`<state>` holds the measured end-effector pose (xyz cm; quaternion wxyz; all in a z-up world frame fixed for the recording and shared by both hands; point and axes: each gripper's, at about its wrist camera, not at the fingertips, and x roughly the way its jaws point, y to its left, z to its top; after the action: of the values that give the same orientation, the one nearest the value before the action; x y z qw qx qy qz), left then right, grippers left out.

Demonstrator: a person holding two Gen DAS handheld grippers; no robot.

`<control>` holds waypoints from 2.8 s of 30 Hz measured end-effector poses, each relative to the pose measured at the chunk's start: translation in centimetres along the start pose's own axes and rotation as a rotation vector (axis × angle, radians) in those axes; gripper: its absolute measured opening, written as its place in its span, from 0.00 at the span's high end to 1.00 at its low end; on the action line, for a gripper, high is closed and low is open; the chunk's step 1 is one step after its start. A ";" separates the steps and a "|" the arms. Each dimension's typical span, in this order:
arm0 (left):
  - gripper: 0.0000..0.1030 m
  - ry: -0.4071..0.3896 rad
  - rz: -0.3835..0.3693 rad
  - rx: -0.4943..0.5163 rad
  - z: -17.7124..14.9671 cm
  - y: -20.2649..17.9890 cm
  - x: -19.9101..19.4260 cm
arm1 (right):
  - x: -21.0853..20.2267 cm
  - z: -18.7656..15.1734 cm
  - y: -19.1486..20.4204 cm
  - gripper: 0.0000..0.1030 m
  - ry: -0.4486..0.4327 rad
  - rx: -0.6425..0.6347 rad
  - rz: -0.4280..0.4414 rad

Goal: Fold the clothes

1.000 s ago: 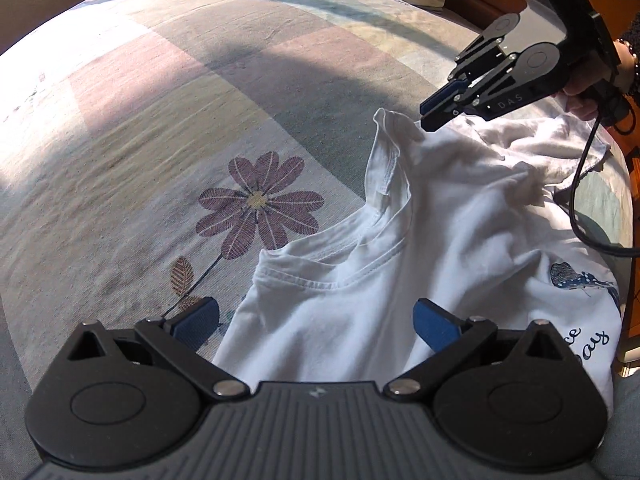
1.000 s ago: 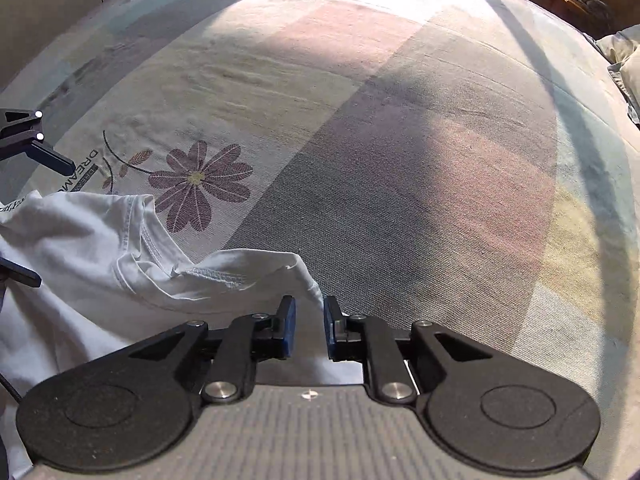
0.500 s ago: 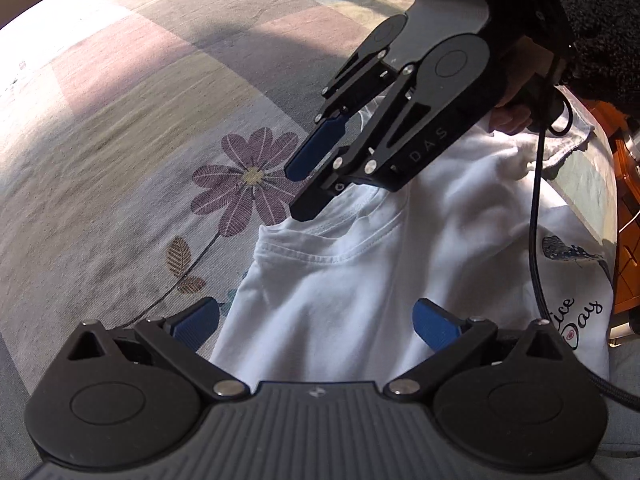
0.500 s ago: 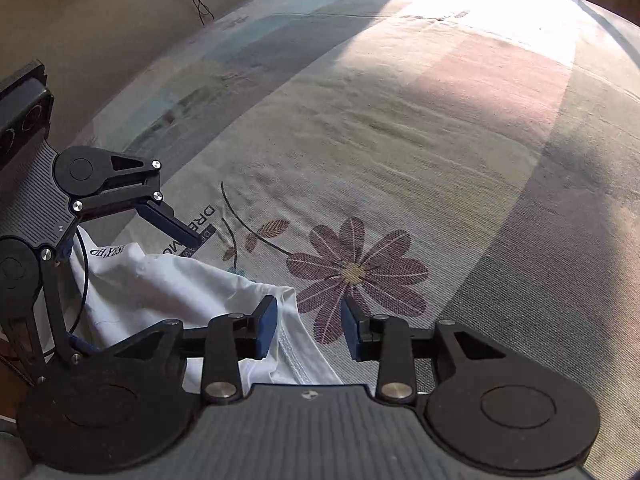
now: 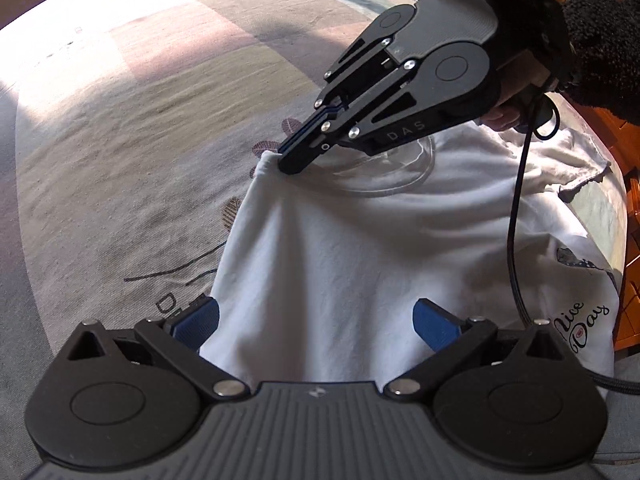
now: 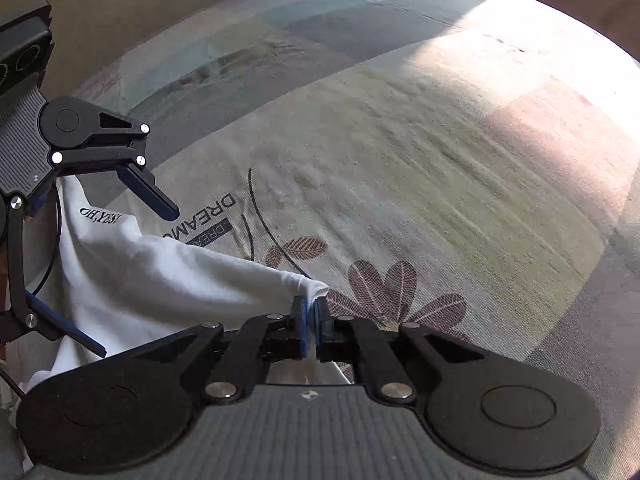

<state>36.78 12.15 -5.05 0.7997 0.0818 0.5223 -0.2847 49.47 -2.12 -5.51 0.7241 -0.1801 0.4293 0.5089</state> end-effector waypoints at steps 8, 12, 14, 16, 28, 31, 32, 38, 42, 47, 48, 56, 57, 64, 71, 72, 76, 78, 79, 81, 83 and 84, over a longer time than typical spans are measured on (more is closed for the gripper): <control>0.01 -0.032 -0.016 0.019 1.8 2.5 0.6 | -1.4 -0.5 -1.4 0.86 -0.005 0.089 -0.015; 0.01 0.035 -0.157 0.039 4.2 4.9 3.2 | -2.8 -2.2 -2.5 0.80 0.006 0.153 -0.050; 0.01 0.071 -0.237 0.039 5.5 6.1 4.6 | -3.4 -3.1 -3.0 0.80 0.014 0.184 -0.068; 0.01 0.117 -0.318 0.025 6.7 7.5 6.0 | -4.0 -3.8 -3.6 0.79 0.016 0.205 -0.081; 0.01 0.483 -0.643 -0.077 11.6 10.1 12.5 | -5.7 -6.8 -5.2 0.70 -0.034 0.300 -0.121; 0.01 0.536 -0.717 -0.128 12.2 10.4 14.2 | -5.6 -7.4 -5.5 0.69 -0.041 0.326 -0.125; 0.01 0.552 -0.734 -0.137 12.2 10.4 14.5 | -5.6 -7.5 -5.6 0.69 -0.044 0.341 -0.126; 0.01 0.653 -0.813 -0.114 10.8 9.8 14.8 | -6.1 -8.0 -5.9 0.66 -0.063 0.384 -0.130; 0.01 0.681 -0.809 -0.080 8.5 8.9 14.0 | -6.9 -8.5 -6.0 0.63 -0.056 0.368 -0.135; 0.02 0.646 -0.826 -0.116 9.8 7.4 15.2 | -7.0 -9.0 -6.2 0.63 -0.066 0.410 -0.132; 0.02 0.635 -0.827 -0.125 9.9 7.1 15.2 | -6.8 -8.9 -6.4 0.63 -0.071 0.427 -0.128; 0.53 0.577 -0.741 -0.170 7.4 10.2 13.2 | -9.0 -9.0 -8.9 0.42 0.008 0.340 -0.065; 0.73 0.575 -0.706 -0.183 7.3 10.6 13.2 | -9.5 -9.4 -9.8 0.37 0.043 0.333 -0.052; 0.92 0.562 -0.509 -0.006 8.0 7.8 12.7 | -9.2 -12.6 -16.0 0.36 0.282 0.404 0.147; 0.92 0.559 -0.457 0.092 8.3 6.5 12.1 | -5.4 -12.1 -20.5 0.31 0.387 0.497 0.452; 0.92 0.559 -0.450 0.096 8.3 6.4 12.1 | -4.8 -11.6 -20.7 0.30 0.402 0.501 0.482; 0.92 0.544 -0.406 0.106 8.1 5.8 11.6 | -3.8 -10.7 -20.4 0.22 0.438 0.468 0.556; 0.92 0.527 -0.377 0.111 7.8 5.4 11.2 | -4.3 -11.8 -20.5 0.23 0.471 0.476 0.574; 0.92 0.520 -0.370 0.115 7.6 5.2 11.1 | -4.8 -12.7 -20.7 0.23 0.493 0.485 0.581; 0.92 0.504 -0.356 0.122 7.3 4.8 10.8 | -5.8 -14.7 -21.1 0.24 0.499 0.552 0.598; 0.92 0.494 -0.360 0.108 7.0 5.0 10.8 | -6.7 -16.4 -21.4 0.24 0.488 0.616 0.614; 0.92 0.490 -0.361 0.100 6.9 5.1 10.8 | -6.5 -16.4 -21.3 0.24 0.471 0.629 0.619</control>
<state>48.12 9.42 -12.37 0.5814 0.0931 0.6908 -0.4196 60.52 -26.25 -13.30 0.4414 0.0729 0.7473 0.4913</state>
